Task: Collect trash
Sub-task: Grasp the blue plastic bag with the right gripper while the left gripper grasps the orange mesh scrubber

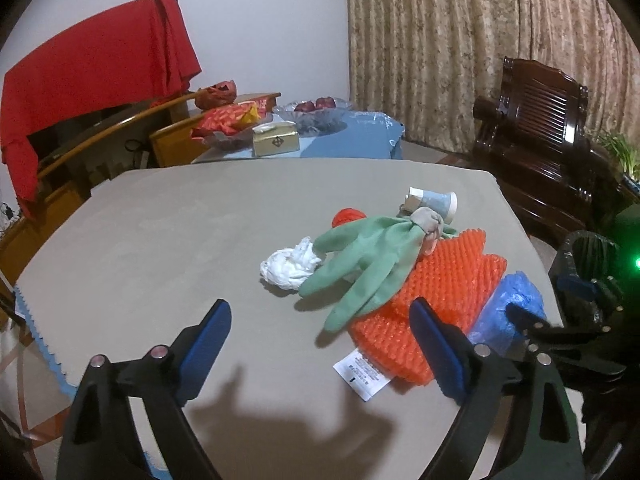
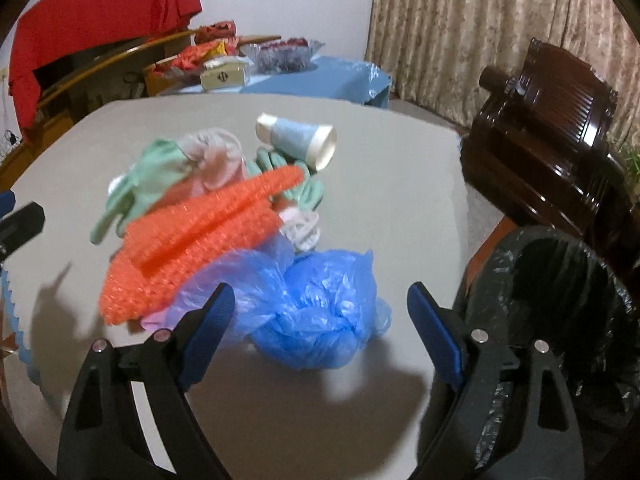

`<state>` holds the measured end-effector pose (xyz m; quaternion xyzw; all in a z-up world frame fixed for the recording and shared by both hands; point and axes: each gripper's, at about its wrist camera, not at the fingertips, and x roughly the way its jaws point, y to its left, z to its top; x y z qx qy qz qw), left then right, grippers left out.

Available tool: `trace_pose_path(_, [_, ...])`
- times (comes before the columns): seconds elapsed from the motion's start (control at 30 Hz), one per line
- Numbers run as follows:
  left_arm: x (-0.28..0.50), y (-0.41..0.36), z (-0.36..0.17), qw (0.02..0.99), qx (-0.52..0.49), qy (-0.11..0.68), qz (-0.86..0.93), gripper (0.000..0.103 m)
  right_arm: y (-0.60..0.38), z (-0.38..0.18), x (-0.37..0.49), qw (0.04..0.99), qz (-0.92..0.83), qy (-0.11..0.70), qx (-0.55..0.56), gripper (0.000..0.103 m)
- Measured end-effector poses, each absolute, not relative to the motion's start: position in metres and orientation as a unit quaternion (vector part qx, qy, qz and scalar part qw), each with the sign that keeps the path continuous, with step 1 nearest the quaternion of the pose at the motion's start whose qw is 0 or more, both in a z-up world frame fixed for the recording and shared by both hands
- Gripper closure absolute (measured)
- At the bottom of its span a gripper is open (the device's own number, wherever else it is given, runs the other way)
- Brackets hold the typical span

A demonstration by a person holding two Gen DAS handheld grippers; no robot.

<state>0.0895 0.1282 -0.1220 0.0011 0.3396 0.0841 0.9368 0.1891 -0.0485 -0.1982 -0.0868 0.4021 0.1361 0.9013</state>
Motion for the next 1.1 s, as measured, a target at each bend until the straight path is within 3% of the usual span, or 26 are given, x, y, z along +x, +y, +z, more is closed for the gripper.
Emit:
trace_pose_path(0.1, [0.092, 0.125, -0.125, 0.937, 0.000, 0.342, 0.077, 0.017, -0.046, -0.210, 0.191, 0.894, 0.137, 0.416, -0.091, 0.017])
trace_pose_path(0.17, [0.094, 0.122, -0.126, 0.936, 0.001, 0.344, 0.071, 0.018, -0.045, -0.218, 0.193, 0.888, 0.142, 0.426, -0.094, 0.023])
trace_pose_path(0.23, [0.095, 0.121, -0.125, 0.937, 0.003, 0.343, 0.069, 0.021, -0.043, -0.223, 0.194, 0.881, 0.154, 0.438, -0.090, 0.043])
trace_pose_path(0.33, [0.097, 0.119, -0.125, 0.937, 0.005, 0.343, 0.065, 0.022, -0.042, -0.222, 0.193, 0.881, 0.162, 0.436, -0.091, 0.061])
trace_pose_path(0.43, [0.098, 0.114, -0.125, 0.938, 0.006, 0.343, 0.057, 0.027, -0.044, -0.213, 0.189, 0.884, 0.174, 0.423, -0.093, 0.069])
trace_pose_path(0.77, [0.112, 0.079, -0.132, 0.937, 0.015, 0.350, 0.000, 0.039, -0.076, -0.173, 0.181, 0.910, 0.147, 0.380, -0.080, 0.070])
trace_pose_path(0.97, [0.131, 0.055, -0.151, 0.932, 0.041, 0.359, -0.019, 0.053, -0.086, -0.172, 0.186, 0.910, 0.142, 0.384, -0.070, 0.070])
trace_pose_path(1.1, [0.141, 0.045, -0.167, 0.925, 0.073, 0.372, -0.033, 0.073, -0.089, -0.171, 0.186, 0.910, 0.142, 0.385, -0.060, 0.070])
